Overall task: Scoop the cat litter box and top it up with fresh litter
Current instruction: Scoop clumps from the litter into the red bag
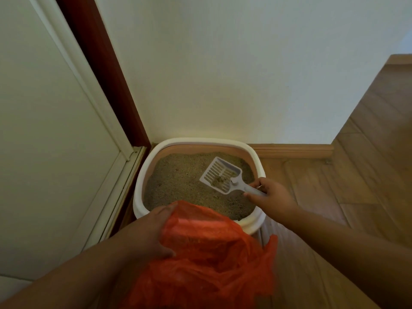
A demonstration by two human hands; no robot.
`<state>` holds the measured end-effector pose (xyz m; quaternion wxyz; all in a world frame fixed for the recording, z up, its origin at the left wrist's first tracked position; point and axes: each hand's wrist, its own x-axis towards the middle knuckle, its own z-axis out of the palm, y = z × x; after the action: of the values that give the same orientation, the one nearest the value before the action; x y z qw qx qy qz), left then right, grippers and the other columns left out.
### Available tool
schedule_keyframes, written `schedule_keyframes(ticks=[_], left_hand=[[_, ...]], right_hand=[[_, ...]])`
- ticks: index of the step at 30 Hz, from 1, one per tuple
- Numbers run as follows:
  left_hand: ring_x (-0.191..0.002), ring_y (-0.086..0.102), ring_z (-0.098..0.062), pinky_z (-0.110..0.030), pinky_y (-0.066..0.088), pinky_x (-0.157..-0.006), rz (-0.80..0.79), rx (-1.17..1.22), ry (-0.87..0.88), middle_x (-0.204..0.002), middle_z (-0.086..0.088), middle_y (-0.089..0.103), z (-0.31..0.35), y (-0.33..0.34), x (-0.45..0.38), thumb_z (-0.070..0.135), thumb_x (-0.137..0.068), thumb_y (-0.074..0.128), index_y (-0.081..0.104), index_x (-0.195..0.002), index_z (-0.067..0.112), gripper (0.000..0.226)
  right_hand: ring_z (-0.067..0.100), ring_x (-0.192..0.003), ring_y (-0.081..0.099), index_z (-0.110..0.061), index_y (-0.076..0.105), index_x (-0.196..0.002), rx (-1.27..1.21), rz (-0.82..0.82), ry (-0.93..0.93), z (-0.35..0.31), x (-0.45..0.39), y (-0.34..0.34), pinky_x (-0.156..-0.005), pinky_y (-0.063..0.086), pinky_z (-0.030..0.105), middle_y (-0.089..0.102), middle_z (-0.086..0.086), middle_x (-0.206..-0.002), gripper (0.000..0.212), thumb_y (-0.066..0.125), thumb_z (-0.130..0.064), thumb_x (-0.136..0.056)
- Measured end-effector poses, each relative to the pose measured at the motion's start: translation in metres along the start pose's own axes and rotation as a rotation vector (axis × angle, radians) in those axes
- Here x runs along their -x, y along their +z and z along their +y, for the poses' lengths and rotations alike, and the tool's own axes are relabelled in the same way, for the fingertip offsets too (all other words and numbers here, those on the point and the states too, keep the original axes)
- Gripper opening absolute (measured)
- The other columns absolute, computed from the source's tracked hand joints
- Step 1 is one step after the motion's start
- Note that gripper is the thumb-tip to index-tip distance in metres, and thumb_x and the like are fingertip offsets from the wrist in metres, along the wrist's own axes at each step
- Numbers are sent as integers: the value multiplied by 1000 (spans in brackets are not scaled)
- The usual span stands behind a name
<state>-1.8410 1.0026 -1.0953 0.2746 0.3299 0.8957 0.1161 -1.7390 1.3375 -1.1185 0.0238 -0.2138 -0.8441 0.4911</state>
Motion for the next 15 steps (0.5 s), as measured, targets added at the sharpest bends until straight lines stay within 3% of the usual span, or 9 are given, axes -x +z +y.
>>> schedule_keyframes(ticks=[7,15], left_hand=[[-140,34,-8,-30,40,-113,19,21,24,-162,14,13,6,-1,-1,50,-70,87,-6,-158,43,129],[-137,35,-4,-24,40,-110,38,11,26,-161,17,14,3,1,-3,53,-67,87,-5,-159,42,130]], right_hand=[[13,-80,69,-23,70,-96,-64,29,19,-4,1,-11,-63,48,23,72,0,-87,13,78,-28,-87],[12,-77,70,-22,71,-94,-88,44,23,-3,2,-15,-66,54,28,73,1,-82,14,80,-28,-85]])
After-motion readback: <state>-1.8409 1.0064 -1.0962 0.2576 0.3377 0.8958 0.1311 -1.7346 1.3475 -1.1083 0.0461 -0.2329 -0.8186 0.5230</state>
